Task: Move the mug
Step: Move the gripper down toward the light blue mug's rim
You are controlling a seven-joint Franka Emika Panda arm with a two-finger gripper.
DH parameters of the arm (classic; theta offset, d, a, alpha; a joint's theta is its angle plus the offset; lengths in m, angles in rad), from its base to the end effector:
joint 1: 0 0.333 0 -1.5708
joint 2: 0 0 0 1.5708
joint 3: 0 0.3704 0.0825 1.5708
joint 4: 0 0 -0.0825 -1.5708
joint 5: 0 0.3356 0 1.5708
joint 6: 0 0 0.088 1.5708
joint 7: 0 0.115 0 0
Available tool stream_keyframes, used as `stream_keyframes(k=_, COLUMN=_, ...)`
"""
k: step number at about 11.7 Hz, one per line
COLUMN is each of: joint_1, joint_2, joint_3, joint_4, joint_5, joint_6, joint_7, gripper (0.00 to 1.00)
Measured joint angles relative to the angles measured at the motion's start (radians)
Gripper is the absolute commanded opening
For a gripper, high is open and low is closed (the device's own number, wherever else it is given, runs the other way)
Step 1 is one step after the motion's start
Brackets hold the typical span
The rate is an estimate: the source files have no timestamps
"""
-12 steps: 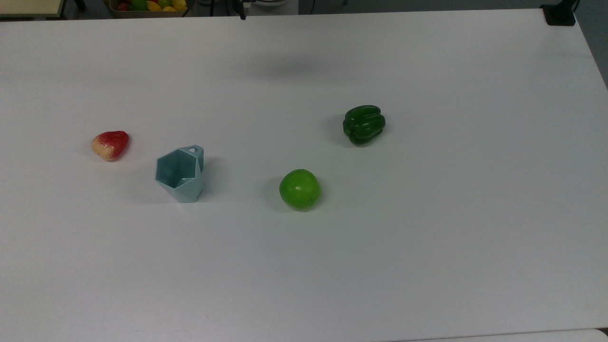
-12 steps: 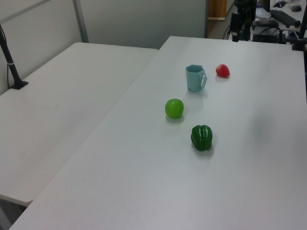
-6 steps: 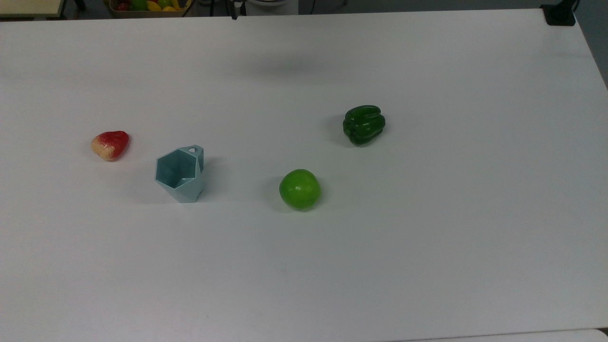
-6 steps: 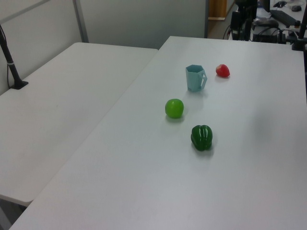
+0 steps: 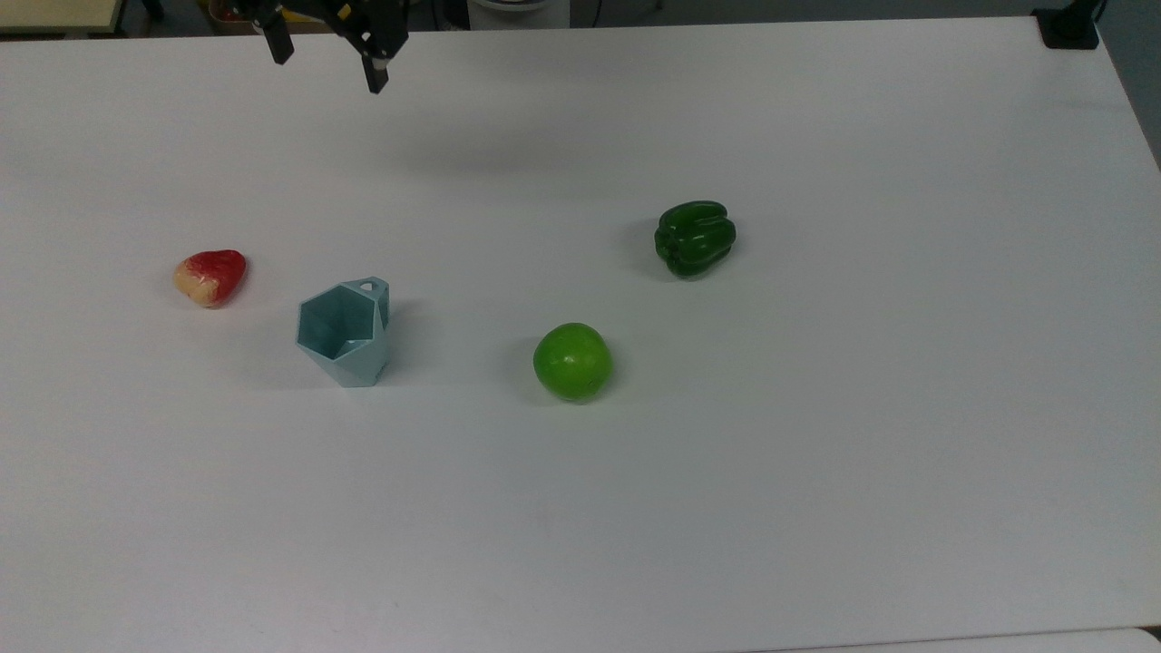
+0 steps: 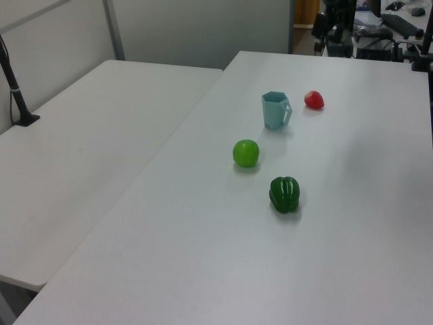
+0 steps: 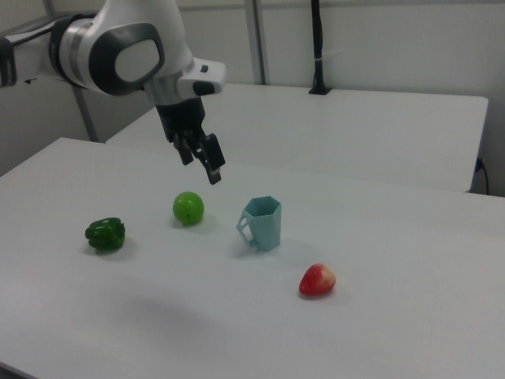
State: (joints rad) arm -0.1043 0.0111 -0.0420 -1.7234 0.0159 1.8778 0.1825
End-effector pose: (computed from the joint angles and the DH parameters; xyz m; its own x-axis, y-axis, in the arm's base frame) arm 0.5292 -0.0765 0.6279 0.9353 -0.3260 0.1376 -0.3234 -0.9454 -0.0409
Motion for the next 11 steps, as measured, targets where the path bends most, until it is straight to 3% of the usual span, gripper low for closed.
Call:
stream_keyframes(k=6, joint_1=0.001, joint_2=0.057, joint_3=0.000, joint_4=-0.114, joint_5=-0.009, joint_6=0.257, joint_7=0.150, gripper=1.00)
stream_keyframes(k=11, joint_1=0.009, joint_2=0.126, joint_3=0.019, joint_4=-0.184, joint_5=-0.092, joint_6=0.435, joint_7=0.260, gripper=0.97)
